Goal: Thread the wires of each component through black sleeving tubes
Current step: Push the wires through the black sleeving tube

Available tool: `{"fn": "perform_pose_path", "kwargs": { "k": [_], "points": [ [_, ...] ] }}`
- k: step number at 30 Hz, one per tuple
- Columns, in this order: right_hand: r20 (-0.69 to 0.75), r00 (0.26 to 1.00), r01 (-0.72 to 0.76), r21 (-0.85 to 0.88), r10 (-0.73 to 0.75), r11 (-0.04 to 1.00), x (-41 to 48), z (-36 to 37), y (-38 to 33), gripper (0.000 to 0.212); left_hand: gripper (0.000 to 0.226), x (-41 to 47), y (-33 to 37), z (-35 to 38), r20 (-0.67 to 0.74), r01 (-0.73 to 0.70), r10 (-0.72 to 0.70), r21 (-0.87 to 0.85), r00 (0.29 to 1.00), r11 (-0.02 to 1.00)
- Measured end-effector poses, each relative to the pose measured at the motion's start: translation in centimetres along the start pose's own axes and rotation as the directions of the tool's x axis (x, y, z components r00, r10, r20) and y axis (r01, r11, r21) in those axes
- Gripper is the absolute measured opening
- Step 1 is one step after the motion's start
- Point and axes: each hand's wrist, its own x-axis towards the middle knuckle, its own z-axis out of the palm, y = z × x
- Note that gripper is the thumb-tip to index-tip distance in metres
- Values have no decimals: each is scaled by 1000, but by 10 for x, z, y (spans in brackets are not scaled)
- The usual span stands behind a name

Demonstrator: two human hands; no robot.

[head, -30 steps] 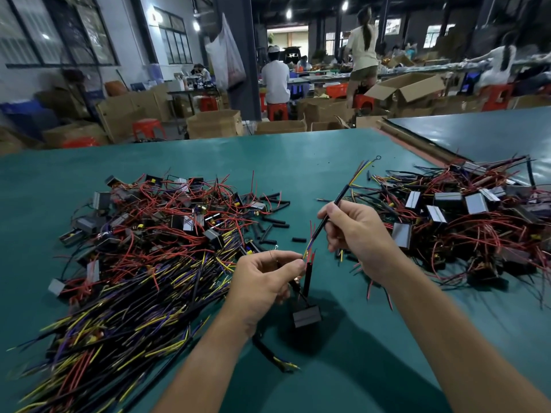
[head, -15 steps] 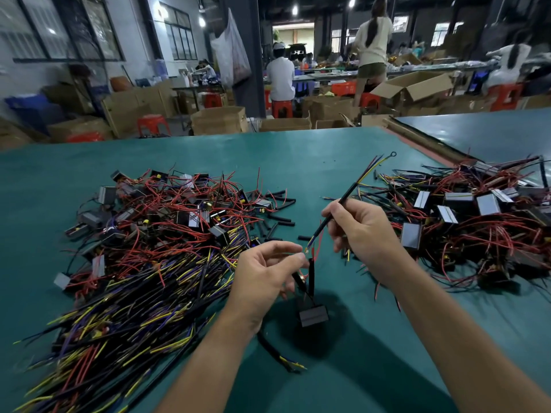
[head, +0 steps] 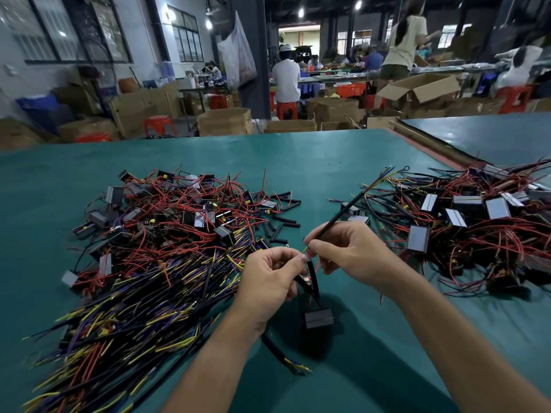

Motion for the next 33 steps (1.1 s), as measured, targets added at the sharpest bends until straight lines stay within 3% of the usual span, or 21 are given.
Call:
{"fn": "perform_pose_path", "kwargs": {
  "k": [13, 21, 30, 33],
  "points": [
    [-11, 1000, 11, 30, -11, 999, 1, 3, 3, 20, 15, 1, -3, -2, -14, -72, 74, 82, 997, 994],
    [45, 999, 36, -220, -26, 975, 2, -5, 2, 18, 17, 3, -1, -3, -20, -45, 47, 124, 999, 991],
    [114, 989, -97, 25, 93, 995, -2, -11, -4, 11, 21, -1, 1, -1, 31, -35, 32, 130, 999, 991],
    [79, 995, -62, 12, 61, 998, -1, -9, -2, 11, 19, -1, 1, -1, 35, -39, 35, 118, 999, 992]
  ]
}}
